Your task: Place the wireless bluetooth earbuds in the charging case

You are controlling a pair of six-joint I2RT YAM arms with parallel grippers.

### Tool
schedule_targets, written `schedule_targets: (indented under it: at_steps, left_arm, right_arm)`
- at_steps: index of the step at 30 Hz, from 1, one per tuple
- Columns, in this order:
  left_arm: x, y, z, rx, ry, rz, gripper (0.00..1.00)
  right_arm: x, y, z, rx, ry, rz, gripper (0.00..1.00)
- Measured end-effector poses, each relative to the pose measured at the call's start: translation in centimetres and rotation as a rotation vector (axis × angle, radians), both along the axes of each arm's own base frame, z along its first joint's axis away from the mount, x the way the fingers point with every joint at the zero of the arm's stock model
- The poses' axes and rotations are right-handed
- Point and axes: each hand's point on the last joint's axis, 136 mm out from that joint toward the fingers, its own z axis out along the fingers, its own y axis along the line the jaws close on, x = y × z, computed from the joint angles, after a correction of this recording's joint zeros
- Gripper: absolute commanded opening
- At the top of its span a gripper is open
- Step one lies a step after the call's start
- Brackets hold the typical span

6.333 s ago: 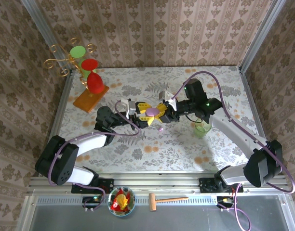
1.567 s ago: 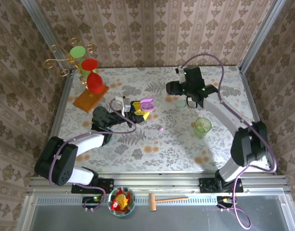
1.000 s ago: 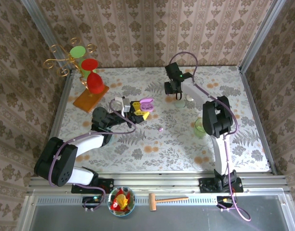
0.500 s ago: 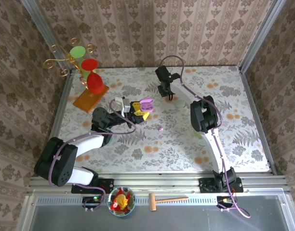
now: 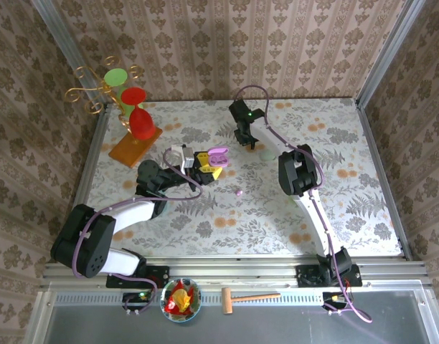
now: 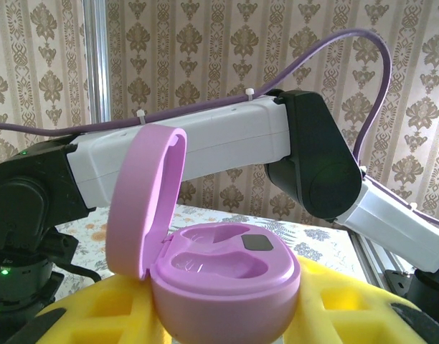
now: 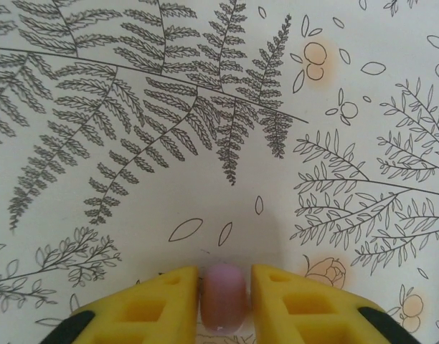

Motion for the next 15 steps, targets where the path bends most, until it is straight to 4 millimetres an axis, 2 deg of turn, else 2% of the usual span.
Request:
schedule_targets:
  at_steps: [4, 9, 12, 15]
  left_arm:
    - [0.0, 0.0, -0.1, 0.002, 0.003, 0.0, 0.23]
    - [0.0, 0.0, -0.2, 0.002, 0.005, 0.002, 0.23]
    - [0.1, 0.2, -0.3, 0.002, 0.008, 0.01, 0.23]
    - [0.4, 0.4, -0.5, 0.004, 0.015, 0.024, 0.23]
  right_arm:
    - [-0.1, 0.0, 0.0, -0.002, 0.003, 0.002, 0.17]
    - [-0.4, 0.1, 0.0, 0.011, 0.008, -0.004, 0.16]
    - [-1.9, 0.2, 0.0, 0.071, 0.037, -0.016, 0.15]
    - [-4.4, 0.2, 0.5, 0.17, 0.077, -0.039, 0.14]
